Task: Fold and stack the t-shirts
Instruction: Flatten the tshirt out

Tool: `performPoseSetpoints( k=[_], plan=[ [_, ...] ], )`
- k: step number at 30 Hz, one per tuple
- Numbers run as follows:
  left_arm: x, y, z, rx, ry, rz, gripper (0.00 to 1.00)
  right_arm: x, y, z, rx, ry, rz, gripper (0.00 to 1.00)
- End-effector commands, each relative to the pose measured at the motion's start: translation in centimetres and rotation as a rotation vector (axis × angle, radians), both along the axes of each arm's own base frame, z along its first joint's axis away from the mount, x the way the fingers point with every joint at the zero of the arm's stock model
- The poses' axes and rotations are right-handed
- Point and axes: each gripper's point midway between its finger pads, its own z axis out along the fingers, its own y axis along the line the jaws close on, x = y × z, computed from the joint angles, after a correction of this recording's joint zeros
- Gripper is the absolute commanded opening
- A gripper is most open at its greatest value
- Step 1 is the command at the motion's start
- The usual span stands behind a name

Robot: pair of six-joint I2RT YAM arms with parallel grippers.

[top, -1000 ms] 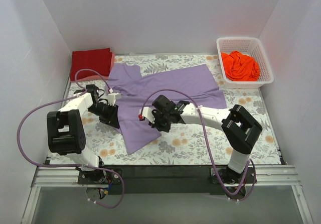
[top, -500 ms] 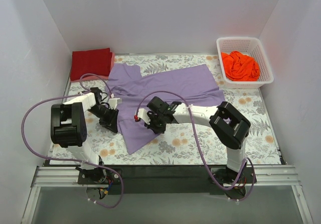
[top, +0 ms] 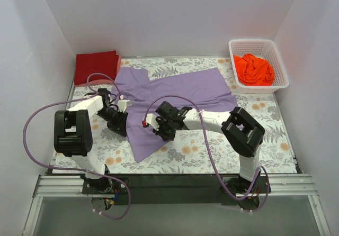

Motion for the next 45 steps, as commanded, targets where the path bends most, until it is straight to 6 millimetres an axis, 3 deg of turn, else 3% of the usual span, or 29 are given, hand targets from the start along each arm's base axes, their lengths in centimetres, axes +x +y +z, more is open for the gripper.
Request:
performPoseSetpoints(
  k=[1, 7, 12, 15, 20, 23, 27, 30, 35, 36, 40, 42, 45],
  plan=[
    [1.2, -1.3, 0.9, -0.051, -0.035, 0.017, 0.18, 1.0, -1.4, -1.4, -0.067, -0.012, -0.040, 0.01],
    [0.9, -0.8, -1.2, -0.018, 0.017, 0.041, 0.18, 1.4, -1.9, -1.6, -0.080, -0.007, -0.057, 0.01],
    [0.1, 1.5, -3.5, 0.109, 0.031, 0.031, 0.17, 1.3, -2.8, -1.9, -0.102, -0.017, -0.055, 0.01],
    [0.4, 3.8, -3.2, 0.205, 0.010, 0.020, 0.17, 1.2, -3.3, -2.2, -0.117, -0.019, -0.051, 0.01],
    [1.7, 6.3, -1.0, 0.312, -0.077, -0.051, 0.17, 0.1, -2.6, -1.2, -0.083, 0.020, -0.022, 0.01],
    [2.0, 5.9, 0.6, 0.286, -0.084, -0.071, 0.17, -2.8, -1.2, -0.3, -0.039, 0.087, 0.050, 0.01],
    [1.4, 4.6, 2.0, 0.207, -0.066, -0.100, 0.17, -9.6, 0.7, 1.8, 0.026, 0.201, 0.249, 0.01],
    [2.0, 3.7, 3.6, 0.154, -0.102, -0.095, 0.18, -11.3, 0.7, 5.1, 0.118, 0.283, 0.284, 0.02],
    [3.5, 0.4, 6.3, -0.005, -0.172, -0.095, 0.18, -5.3, -2.6, 9.8, 0.229, 0.266, 0.105, 0.08],
    [3.9, 0.0, 6.3, -0.003, -0.188, -0.098, 0.18, -2.9, -4.1, 9.9, 0.223, 0.228, 0.043, 0.09],
    [5.9, -2.4, 5.9, -0.014, -0.267, -0.119, 0.18, 2.8, -10.4, 8.0, 0.096, 0.079, -0.156, 0.09],
    [6.1, -3.6, 5.0, 0.010, -0.263, -0.147, 0.18, 5.7, -15.1, 5.9, -0.027, 0.005, -0.267, 0.09],
    [6.3, -4.4, 3.1, 0.104, -0.287, -0.206, 0.18, 8.3, -20.5, 4.1, -0.145, -0.020, -0.391, 0.09]
  ],
)
